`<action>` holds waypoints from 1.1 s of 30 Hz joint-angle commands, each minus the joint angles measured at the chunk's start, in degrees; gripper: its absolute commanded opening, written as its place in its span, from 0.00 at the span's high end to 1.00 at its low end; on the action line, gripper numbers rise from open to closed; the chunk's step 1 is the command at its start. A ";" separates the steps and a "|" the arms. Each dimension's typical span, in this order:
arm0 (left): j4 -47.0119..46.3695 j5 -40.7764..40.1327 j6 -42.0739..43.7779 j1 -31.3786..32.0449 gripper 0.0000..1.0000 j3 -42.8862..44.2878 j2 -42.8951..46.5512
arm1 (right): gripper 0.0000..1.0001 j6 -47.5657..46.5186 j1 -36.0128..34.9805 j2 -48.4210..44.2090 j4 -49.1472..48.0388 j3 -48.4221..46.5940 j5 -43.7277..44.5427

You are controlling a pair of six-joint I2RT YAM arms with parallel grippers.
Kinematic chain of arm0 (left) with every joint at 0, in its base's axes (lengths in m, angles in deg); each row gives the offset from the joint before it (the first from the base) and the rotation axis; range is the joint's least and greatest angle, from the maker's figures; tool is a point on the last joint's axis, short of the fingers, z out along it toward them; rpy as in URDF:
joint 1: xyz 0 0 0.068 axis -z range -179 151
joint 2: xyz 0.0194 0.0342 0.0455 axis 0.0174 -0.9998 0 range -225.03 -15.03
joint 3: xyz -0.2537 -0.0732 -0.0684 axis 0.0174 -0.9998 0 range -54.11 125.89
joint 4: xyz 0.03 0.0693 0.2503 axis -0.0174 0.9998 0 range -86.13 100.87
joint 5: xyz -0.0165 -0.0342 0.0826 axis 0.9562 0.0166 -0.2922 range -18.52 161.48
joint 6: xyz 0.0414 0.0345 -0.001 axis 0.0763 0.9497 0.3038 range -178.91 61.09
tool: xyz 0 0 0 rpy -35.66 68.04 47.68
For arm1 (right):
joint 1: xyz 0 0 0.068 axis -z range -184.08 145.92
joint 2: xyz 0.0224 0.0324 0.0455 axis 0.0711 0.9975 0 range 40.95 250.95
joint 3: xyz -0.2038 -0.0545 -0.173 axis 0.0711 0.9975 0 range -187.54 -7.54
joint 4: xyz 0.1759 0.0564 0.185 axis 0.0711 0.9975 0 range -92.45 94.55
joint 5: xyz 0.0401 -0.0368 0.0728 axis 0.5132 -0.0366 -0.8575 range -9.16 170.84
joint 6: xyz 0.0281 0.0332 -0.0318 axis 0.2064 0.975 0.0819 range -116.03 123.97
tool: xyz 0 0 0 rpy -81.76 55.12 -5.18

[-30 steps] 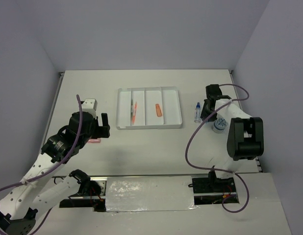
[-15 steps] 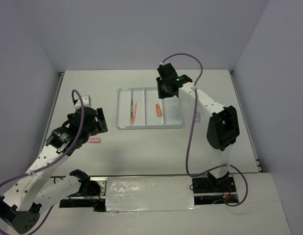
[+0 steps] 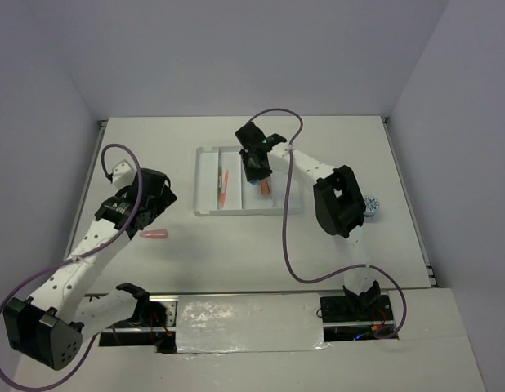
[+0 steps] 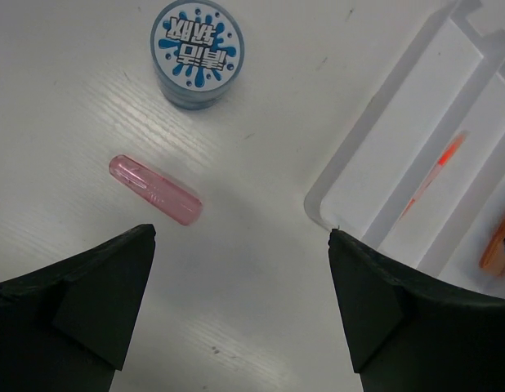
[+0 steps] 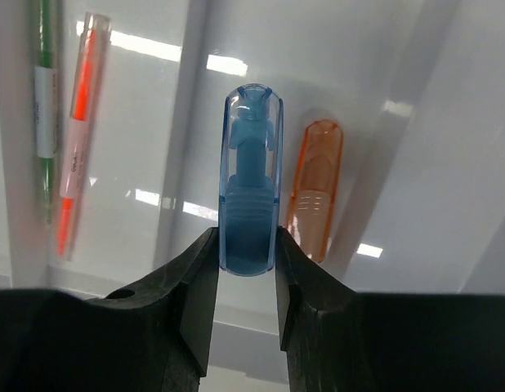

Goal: Sort the stationery into containers
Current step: Place the pen in the storage box, then pick up the pen from the center of the board.

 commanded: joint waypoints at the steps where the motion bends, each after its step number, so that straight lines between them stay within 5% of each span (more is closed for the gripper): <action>1: -3.92 -1.24 -9.16 -2.49 0.01 -1.77 -2.05 | 0.66 0.91 -1.34 -2.05 -1.74 1.67 -0.40; 9: -8.06 1.92 -16.90 -6.71 0.01 -6.51 -6.97 | 0.40 0.12 -2.66 -6.44 0.28 2.37 2.06; 22: -9.56 2.45 -27.89 -7.50 0.01 -9.77 -12.60 | 0.39 -2.25 -4.32 -30.95 -5.17 17.57 -0.22; 33: -7.36 -0.09 -31.85 -7.50 0.08 -13.80 -13.39 | 0.39 -3.22 -4.24 -34.93 -6.75 23.73 1.18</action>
